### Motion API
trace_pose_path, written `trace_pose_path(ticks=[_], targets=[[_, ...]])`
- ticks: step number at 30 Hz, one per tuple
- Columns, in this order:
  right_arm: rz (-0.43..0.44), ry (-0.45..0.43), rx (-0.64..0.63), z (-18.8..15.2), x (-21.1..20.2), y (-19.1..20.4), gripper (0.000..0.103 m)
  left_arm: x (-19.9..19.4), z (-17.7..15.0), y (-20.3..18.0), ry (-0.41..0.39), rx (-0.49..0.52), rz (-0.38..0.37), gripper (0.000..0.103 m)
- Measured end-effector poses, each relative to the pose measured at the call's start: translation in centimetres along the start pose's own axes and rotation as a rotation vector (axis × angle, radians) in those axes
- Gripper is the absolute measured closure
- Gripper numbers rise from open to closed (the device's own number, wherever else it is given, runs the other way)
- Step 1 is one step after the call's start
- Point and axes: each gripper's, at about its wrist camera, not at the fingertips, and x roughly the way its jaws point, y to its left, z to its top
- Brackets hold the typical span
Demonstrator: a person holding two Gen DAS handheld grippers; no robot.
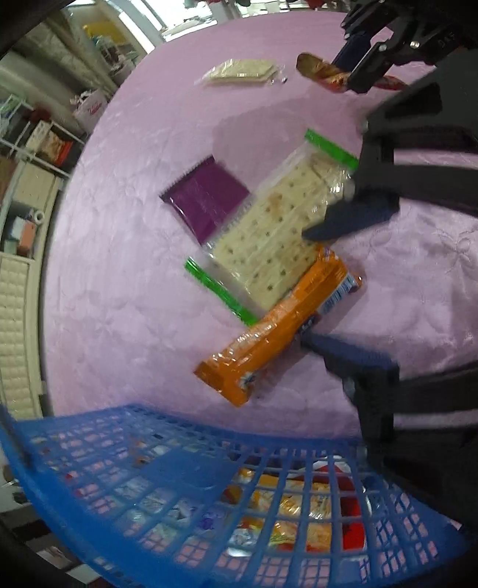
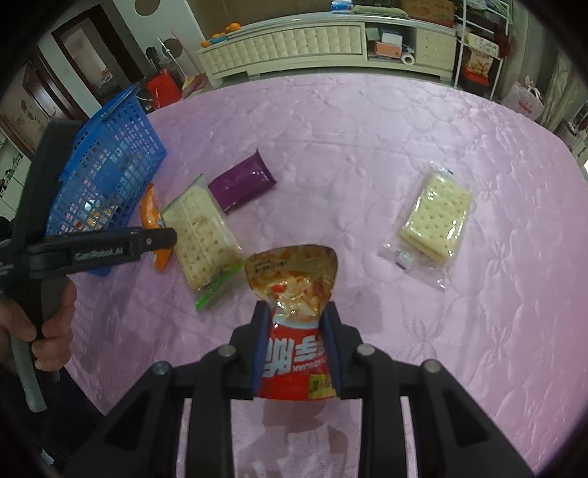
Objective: Organize snacks
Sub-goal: 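Grasp the orange wafer bar with the left tool while the right holds its pouch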
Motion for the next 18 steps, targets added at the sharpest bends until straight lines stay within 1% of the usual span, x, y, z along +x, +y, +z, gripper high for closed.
trace_pose_path(ticks=[1, 2, 4, 7, 12, 14, 18], targets=[[0.005, 0.003, 0.005, 0.0, 0.1, -0.3, 0.070, 0.0, -0.1, 0.2, -0.005, -0.012, -0.025, 0.068], [0.008, 0.004, 0.010, 0.0, 0.1, -0.4, 0.070, 0.0, -0.1, 0.2, -0.004, -0.009, -0.036, 0.070], [0.010, 0.004, 0.019, 0.1, 0.3, -0.5, 0.070, 0.0, -0.2, 0.1, -0.010, 0.014, -0.023, 0.075], [0.015, 0.004, 0.023, 0.1, 0.1, -0.6, 0.070, 0.0, -0.5, -0.1, -0.009, 0.032, -0.023, 0.079], [0.015, 0.004, 0.012, 0.0, -0.3, 0.3, 0.070, -0.8, -2.3, -1.3, -0.010, 0.081, -0.054, 0.081], [0.014, 0.003, 0.006, -0.1, -0.6, 0.8, 0.070, -1.7, -3.0, -1.2, -0.034, 0.087, -0.065, 0.081], [0.000, -0.004, -0.016, 0.1, -1.6, 2.3, 0.070, -3.8, -4.8, -1.6, -0.079, 0.138, -0.106, 0.081]])
